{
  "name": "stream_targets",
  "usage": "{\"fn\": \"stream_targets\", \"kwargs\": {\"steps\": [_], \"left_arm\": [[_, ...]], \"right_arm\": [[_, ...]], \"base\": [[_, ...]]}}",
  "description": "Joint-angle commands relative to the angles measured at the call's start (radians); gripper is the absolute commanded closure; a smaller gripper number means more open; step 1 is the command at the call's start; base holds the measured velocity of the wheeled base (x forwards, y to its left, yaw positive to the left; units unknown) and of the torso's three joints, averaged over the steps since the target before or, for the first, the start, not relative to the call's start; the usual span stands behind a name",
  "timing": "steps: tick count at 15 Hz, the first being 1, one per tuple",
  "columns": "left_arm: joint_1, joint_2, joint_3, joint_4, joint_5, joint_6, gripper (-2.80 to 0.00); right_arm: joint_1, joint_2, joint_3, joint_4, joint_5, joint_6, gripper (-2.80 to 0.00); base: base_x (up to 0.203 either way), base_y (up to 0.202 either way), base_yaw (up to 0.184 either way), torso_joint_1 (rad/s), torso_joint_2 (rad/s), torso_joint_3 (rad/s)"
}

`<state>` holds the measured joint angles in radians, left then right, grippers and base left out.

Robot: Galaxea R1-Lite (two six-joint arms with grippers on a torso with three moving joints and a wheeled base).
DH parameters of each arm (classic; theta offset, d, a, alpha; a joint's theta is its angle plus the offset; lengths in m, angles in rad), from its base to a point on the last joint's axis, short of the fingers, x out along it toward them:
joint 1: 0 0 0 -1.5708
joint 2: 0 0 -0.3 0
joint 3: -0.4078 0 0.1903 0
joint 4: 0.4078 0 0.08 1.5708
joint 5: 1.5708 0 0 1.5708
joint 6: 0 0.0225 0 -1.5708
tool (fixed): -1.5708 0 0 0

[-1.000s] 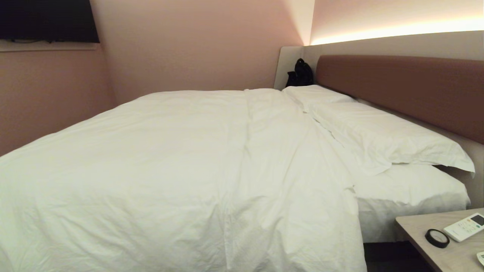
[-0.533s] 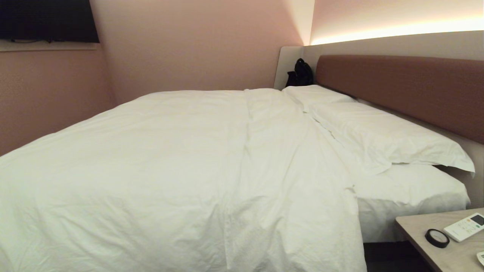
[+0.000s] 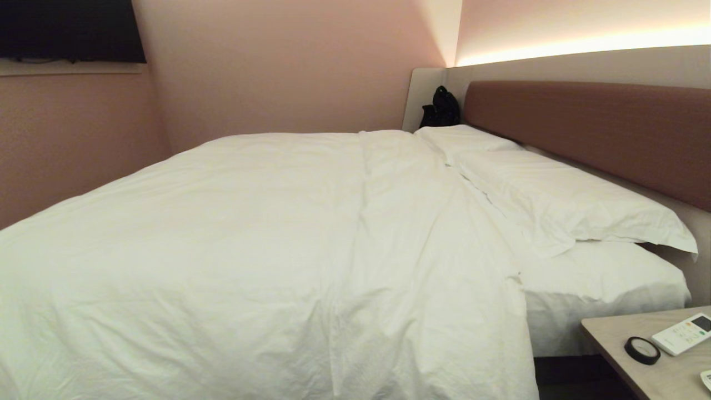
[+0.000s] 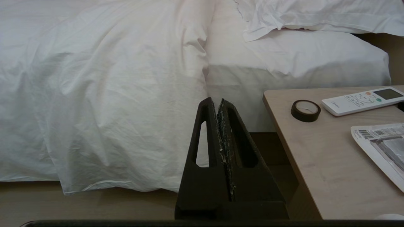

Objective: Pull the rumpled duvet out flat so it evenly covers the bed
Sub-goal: Flatten the corners of the folded blanket

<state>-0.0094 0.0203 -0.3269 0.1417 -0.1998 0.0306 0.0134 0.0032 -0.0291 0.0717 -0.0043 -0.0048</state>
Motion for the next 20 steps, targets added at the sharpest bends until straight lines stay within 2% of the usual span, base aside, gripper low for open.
{"fn": "stream_targets", "kwargs": {"steps": [1, 5, 8, 13, 14, 20], "left_arm": [[0.0, -0.019, 0.033, -0.004, 0.003, -0.002, 0.0], [0.0, -0.019, 0.069, -0.005, 0.014, -0.005, 0.0], [0.0, -0.019, 0.129, -0.005, 0.11, -0.001, 0.0], [0.0, -0.019, 0.232, -0.006, 0.209, -0.003, 0.0], [0.0, -0.019, 0.242, -0.007, 0.221, -0.022, 0.0], [0.0, -0.019, 0.272, -0.005, 0.209, -0.038, 0.0]], "right_arm": [[0.0, 0.0, 0.0, 0.0, 0.0, 0.0, 0.0], [0.0, 0.001, 0.0, 0.0, 0.0, 0.0, 0.0], [0.0, 0.0, 0.0, 0.0, 0.0, 0.0, 0.0], [0.0, 0.001, 0.0, 0.0, 0.0, 0.0, 0.0], [0.0, 0.0, 0.0, 0.0, 0.0, -0.001, 0.0], [0.0, 0.0, 0.0, 0.0, 0.0, -0.001, 0.0]], "base": [[0.0, 0.0, 0.0, 0.0, 0.0, 0.0], [0.0, 0.0, 0.0, 0.0, 0.0, 0.0], [0.0, 0.0, 0.0, 0.0, 0.0, 0.0], [0.0, 0.0, 0.0, 0.0, 0.0, 0.0], [0.0, 0.0, 0.0, 0.0, 0.0, 0.0], [0.0, 0.0, 0.0, 0.0, 0.0, 0.0]]}}
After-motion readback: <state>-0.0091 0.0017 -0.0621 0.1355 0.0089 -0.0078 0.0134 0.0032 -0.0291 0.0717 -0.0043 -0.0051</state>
